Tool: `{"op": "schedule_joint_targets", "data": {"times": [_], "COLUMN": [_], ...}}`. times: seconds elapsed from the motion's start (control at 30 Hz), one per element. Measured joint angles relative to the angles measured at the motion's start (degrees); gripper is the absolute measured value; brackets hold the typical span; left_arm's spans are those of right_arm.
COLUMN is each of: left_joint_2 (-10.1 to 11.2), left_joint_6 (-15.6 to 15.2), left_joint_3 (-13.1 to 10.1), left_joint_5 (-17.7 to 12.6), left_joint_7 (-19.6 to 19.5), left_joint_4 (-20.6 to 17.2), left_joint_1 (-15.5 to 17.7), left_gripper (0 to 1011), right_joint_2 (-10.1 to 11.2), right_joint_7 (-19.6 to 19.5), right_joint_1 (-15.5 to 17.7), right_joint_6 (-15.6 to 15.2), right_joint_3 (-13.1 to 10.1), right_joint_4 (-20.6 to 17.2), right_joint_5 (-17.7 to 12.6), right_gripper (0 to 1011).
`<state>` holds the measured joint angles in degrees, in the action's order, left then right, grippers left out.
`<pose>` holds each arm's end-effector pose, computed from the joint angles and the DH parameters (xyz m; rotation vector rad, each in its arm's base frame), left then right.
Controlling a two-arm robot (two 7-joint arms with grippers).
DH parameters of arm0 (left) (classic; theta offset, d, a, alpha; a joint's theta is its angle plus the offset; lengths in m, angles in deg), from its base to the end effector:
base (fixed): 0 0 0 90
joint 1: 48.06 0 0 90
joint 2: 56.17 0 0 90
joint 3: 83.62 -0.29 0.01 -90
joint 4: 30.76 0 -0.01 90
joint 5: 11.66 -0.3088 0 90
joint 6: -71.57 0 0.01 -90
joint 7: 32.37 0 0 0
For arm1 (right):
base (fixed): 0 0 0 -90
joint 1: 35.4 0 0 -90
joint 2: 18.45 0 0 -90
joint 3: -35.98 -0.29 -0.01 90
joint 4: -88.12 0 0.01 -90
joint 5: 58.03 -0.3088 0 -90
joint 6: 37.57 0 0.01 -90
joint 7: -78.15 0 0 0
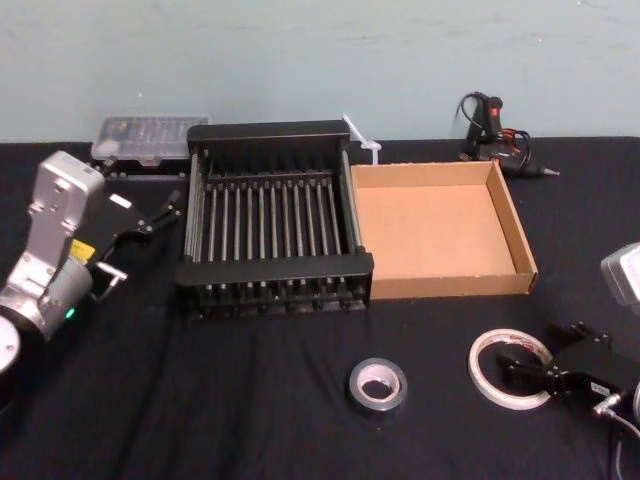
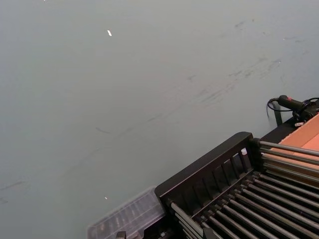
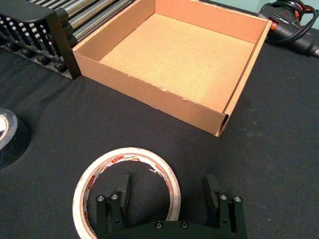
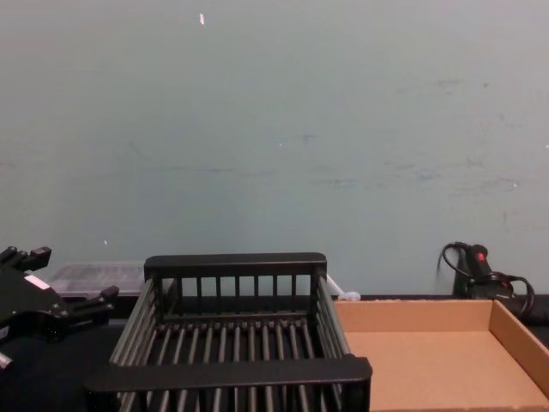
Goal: Pick up the white tape and place it into the black box , Pick up the silver tape and place it into the brown box.
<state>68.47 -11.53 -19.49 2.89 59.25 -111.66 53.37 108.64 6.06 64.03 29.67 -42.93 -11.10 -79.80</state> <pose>0.3581 0.0826 -0.3023 0.3045 -0.2848 1.2479 0.2761 -0.1011 -0.2892 -0.5500 0.2587 -1.0021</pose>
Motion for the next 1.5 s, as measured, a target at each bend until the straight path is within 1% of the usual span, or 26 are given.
{"op": "schedule_joint_targets", "data": {"times": [0.07, 0.17, 0.23, 0.27, 0.33, 0.4, 0.5, 0.53, 0.6, 0.63, 0.7, 0.73, 0.77, 0.8, 0.87, 0.93, 0.97, 1.07, 1.5], "left_joint_2": [0.0, 0.0, 0.0, 0.0, 0.0, 0.0, 0.0, 0.0, 0.0, 0.0, 0.0, 0.0, 0.0, 0.0, 0.0, 0.0, 0.0, 0.0, 0.0], "left_joint_6": [0.0, 0.0, 0.0, 0.0, 0.0, 0.0, 0.0, 0.0, 0.0, 0.0, 0.0, 0.0, 0.0, 0.0, 0.0, 0.0, 0.0, 0.0, 0.0], "left_joint_3": [0.0, 0.0, 0.0, 0.0, 0.0, 0.0, 0.0, 0.0, 0.0, 0.0, 0.0, 0.0, 0.0, 0.0, 0.0, 0.0, 0.0, 0.0, 0.0], "left_joint_5": [0.0, 0.0, 0.0, 0.0, 0.0, 0.0, 0.0, 0.0, 0.0, 0.0, 0.0, 0.0, 0.0, 0.0, 0.0, 0.0, 0.0, 0.0, 0.0], "left_joint_7": [0.0, 0.0, 0.0, 0.0, 0.0, 0.0, 0.0, 0.0, 0.0, 0.0, 0.0, 0.0, 0.0, 0.0, 0.0, 0.0, 0.0, 0.0, 0.0], "left_joint_4": [0.0, 0.0, 0.0, 0.0, 0.0, 0.0, 0.0, 0.0, 0.0, 0.0, 0.0, 0.0, 0.0, 0.0, 0.0, 0.0, 0.0, 0.0, 0.0], "left_joint_1": [0.0, 0.0, 0.0, 0.0, 0.0, 0.0, 0.0, 0.0, 0.0, 0.0, 0.0, 0.0, 0.0, 0.0, 0.0, 0.0, 0.0, 0.0, 0.0], "left_gripper": [1001, 1001, 1001, 1001, 1002, 1001, 1001, 1001, 1001, 1001, 1001, 1001, 1001, 1001, 1001, 1001, 1001, 1001, 1001], "right_joint_2": [0.0, 0.0, 0.0, 0.0, 0.0, 0.0, 0.0, 0.0, 0.0, 0.0, 0.0, 0.0, 0.0, 0.0, 0.0, 0.0, 0.0, 0.0, 0.0], "right_joint_7": [0.0, 0.0, 0.0, 0.0, 0.0, 0.0, 0.0, 0.0, 0.0, 0.0, 0.0, 0.0, 0.0, 0.0, 0.0, 0.0, 0.0, 0.0, 0.0], "right_joint_1": [0.0, 0.0, 0.0, 0.0, 0.0, 0.0, 0.0, 0.0, 0.0, 0.0, 0.0, 0.0, 0.0, 0.0, 0.0, 0.0, 0.0, 0.0, 0.0], "right_joint_6": [0.0, 0.0, 0.0, 0.0, 0.0, 0.0, 0.0, 0.0, 0.0, 0.0, 0.0, 0.0, 0.0, 0.0, 0.0, 0.0, 0.0, 0.0, 0.0], "right_joint_3": [0.0, 0.0, 0.0, 0.0, 0.0, 0.0, 0.0, 0.0, 0.0, 0.0, 0.0, 0.0, 0.0, 0.0, 0.0, 0.0, 0.0, 0.0, 0.0], "right_joint_4": [0.0, 0.0, 0.0, 0.0, 0.0, 0.0, 0.0, 0.0, 0.0, 0.0, 0.0, 0.0, 0.0, 0.0, 0.0, 0.0, 0.0, 0.0, 0.0], "right_joint_5": [0.0, 0.0, 0.0, 0.0, 0.0, -0.1, 0.0, 0.0, 0.0, 0.0, 0.0, 0.0, 0.0, 0.0, 0.0, 0.0, 0.0, 0.0, 0.0], "right_gripper": [927, 882, 815, 761, 743, 648, 591, 531, 483, 419, 360, 360, 300, 279, 201, 162, 113, 93, 93]}}
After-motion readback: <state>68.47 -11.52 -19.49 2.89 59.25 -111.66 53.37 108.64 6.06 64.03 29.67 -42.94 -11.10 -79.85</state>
